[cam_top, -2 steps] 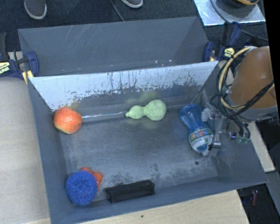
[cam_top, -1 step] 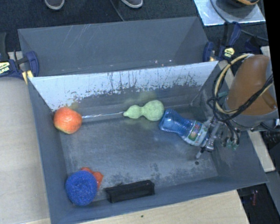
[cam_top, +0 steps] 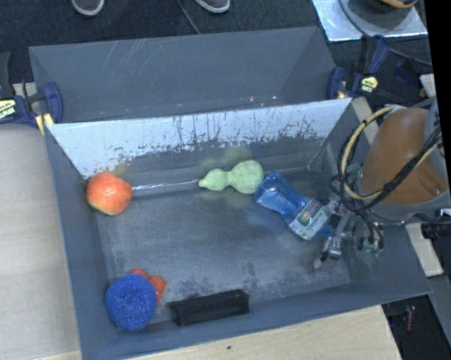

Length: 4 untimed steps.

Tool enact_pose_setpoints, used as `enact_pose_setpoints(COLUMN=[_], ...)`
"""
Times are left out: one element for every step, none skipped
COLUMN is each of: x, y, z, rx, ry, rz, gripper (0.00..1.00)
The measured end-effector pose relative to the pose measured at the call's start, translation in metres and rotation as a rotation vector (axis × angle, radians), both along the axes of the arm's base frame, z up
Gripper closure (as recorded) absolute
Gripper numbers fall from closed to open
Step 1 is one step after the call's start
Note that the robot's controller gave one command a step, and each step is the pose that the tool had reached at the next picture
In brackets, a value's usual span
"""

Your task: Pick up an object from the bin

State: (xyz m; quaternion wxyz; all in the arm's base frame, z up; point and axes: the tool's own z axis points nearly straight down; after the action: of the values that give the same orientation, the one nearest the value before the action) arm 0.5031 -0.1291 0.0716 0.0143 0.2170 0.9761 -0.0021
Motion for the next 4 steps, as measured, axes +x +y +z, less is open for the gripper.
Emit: enact_pose_setpoints(x=[0.019,0.019,0.017,0.027], y=[0.012,0.012,0.009,0.013], z=[0.000,0.000,0.064,0.106], rx=[0.004,0.004,0.004,0.004], ry=[0.002,0.002,0.007,0.006], rz=[-0.080,-0.080,-0.071,-0.078], gripper=[1.00,1.00,1.00,1.00])
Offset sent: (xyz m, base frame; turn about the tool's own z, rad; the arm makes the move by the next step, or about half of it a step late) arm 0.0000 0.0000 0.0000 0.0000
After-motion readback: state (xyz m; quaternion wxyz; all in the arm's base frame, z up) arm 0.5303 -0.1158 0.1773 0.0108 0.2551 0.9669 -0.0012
